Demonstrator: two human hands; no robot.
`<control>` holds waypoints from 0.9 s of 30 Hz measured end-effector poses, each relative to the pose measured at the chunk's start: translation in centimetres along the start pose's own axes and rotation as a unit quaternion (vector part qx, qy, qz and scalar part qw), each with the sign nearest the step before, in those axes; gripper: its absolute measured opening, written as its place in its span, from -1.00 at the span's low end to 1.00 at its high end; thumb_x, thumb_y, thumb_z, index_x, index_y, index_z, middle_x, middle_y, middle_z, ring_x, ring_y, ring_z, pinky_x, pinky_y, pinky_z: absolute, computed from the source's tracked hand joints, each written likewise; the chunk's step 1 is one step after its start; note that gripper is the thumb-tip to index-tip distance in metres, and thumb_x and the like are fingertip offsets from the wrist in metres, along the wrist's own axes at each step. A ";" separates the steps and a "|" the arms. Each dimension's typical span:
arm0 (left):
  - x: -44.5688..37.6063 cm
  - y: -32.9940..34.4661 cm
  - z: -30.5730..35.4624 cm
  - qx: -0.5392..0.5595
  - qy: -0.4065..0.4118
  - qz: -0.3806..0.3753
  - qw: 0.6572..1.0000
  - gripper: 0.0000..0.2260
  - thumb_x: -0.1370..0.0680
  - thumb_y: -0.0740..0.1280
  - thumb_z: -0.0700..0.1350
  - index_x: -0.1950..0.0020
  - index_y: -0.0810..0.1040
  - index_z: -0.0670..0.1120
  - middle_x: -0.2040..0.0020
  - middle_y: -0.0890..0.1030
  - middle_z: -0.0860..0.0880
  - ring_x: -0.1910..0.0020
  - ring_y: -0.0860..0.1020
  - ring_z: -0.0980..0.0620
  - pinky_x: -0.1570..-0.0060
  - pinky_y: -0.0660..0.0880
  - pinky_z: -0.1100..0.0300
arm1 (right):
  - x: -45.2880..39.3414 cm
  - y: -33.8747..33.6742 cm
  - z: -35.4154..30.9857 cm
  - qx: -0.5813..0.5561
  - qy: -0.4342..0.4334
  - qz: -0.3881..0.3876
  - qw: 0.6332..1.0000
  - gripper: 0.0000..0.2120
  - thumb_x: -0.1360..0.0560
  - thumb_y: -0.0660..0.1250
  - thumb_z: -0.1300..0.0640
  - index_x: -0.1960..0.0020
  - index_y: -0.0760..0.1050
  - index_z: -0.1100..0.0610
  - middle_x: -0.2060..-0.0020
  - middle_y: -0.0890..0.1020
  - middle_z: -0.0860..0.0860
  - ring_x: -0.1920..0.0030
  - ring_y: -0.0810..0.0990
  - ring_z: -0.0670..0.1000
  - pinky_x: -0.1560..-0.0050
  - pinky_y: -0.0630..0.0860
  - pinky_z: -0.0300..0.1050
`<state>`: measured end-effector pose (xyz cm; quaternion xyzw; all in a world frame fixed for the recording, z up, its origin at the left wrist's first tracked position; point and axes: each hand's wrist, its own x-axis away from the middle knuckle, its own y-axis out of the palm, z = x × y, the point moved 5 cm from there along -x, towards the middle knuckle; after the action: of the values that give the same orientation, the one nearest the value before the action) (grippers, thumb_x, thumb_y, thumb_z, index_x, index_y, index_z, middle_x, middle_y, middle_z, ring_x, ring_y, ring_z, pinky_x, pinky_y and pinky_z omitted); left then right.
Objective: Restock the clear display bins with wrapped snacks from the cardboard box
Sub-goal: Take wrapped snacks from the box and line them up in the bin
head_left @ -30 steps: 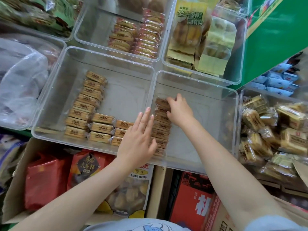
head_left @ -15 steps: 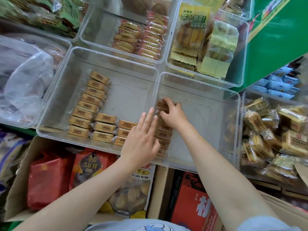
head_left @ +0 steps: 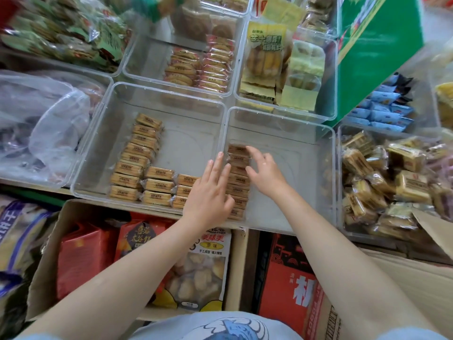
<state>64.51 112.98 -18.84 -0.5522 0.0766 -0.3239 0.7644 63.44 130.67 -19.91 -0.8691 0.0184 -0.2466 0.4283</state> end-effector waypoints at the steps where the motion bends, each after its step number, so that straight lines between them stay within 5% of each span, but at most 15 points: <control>1: 0.0 -0.1 0.0 0.000 0.000 -0.007 1.000 -0.31 -0.60 0.13 0.08 -0.66 -0.07 -0.05 -0.63 -0.31 -0.04 -0.64 -0.15 -0.05 -0.53 0.21 -0.05 | 1.5 -0.9 -0.4 -0.005 -0.012 0.005 1.000 -0.46 -0.63 0.21 0.03 -0.56 0.16 -0.20 -0.24 0.40 0.11 -0.21 0.49 0.17 -0.19 0.48 0.06; 5: 0.2 -0.7 0.3 -0.041 -0.017 -0.037 0.998 -0.29 -0.62 0.19 0.09 -0.66 -0.10 -0.01 -0.62 -0.34 -0.05 -0.62 -0.25 -0.08 -0.58 0.02 -0.13 | 9.8 -6.3 -1.5 -0.027 -0.083 0.055 0.995 -0.49 -0.62 0.25 0.05 -0.53 0.22 -0.16 -0.10 0.48 -0.01 0.05 0.55 0.00 0.02 0.50 -0.05; 8: 1.5 -1.3 3.8 -0.070 -0.001 -0.041 0.997 -0.26 -0.61 0.21 0.14 -0.66 -0.10 -0.01 -0.64 -0.27 -0.07 -0.60 -0.31 -0.09 -0.58 -0.16 -0.15 | 17.4 -11.6 -0.4 -0.011 -0.133 0.131 0.982 -0.69 -0.60 0.30 0.15 -0.33 0.50 0.03 0.14 0.58 -0.05 0.19 0.56 -0.06 0.12 0.52 -0.12; 11: 5.0 -1.4 12.2 0.049 0.097 -0.072 0.991 -0.29 -0.60 0.29 0.12 -0.65 0.00 0.05 -0.66 -0.12 0.02 -0.63 -0.16 -0.01 -0.59 -0.04 -0.08 | 25.3 -16.5 2.3 0.038 -0.160 0.253 0.953 -0.86 -0.57 0.34 0.25 -0.08 0.63 0.15 0.17 0.65 -0.02 0.24 0.55 -0.07 0.20 0.50 -0.19; 15: 11.2 -0.9 24.0 0.176 0.232 -0.109 0.950 -0.35 -0.62 0.30 0.12 -0.63 0.06 0.16 -0.65 -0.05 0.12 -0.59 0.02 0.10 -0.52 0.10 0.09 | 33.9 -20.1 8.6 0.086 -0.109 0.364 0.921 -0.87 -0.55 0.34 0.29 -0.05 0.63 0.19 0.14 0.67 0.05 0.31 0.50 -0.07 0.30 0.46 -0.25; 17: 13.3 -0.2 28.1 0.206 0.300 -0.096 0.926 -0.36 -0.61 0.31 0.14 -0.62 0.12 0.15 -0.65 -0.05 0.10 -0.60 0.03 0.08 -0.52 0.11 0.13 | 36.6 -20.6 12.2 0.087 -0.058 0.380 0.919 -0.88 -0.56 0.33 0.24 -0.03 0.63 0.16 0.19 0.66 0.05 0.33 0.50 -0.01 0.30 0.49 -0.11; 21: 15.2 2.1 31.9 0.146 0.400 -0.036 0.904 -0.38 -0.60 0.19 0.26 -0.61 0.24 0.05 -0.66 0.03 0.02 -0.64 -0.10 -0.03 -0.57 0.01 -0.08 | 38.7 -18.1 18.5 0.086 0.026 0.299 0.950 -0.86 -0.59 0.27 0.15 -0.02 0.61 0.10 0.09 0.67 0.00 0.09 0.62 0.06 0.10 0.57 0.00; 27: 15.2 4.2 32.4 0.049 0.403 -0.038 0.913 -0.37 -0.61 0.10 0.37 -0.60 0.22 0.09 -0.65 0.04 0.10 -0.64 -0.13 0.00 -0.50 0.18 -0.26 | 37.8 -12.5 23.2 0.125 0.081 0.092 0.985 -0.79 -0.62 0.21 0.06 -0.11 0.56 0.11 0.00 0.64 0.05 -0.01 0.61 0.10 0.09 0.56 0.04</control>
<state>93.41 130.66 -6.71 -0.3392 0.3408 -0.5510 0.6821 104.66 146.43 -6.74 -0.7807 0.1018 -0.2758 0.5514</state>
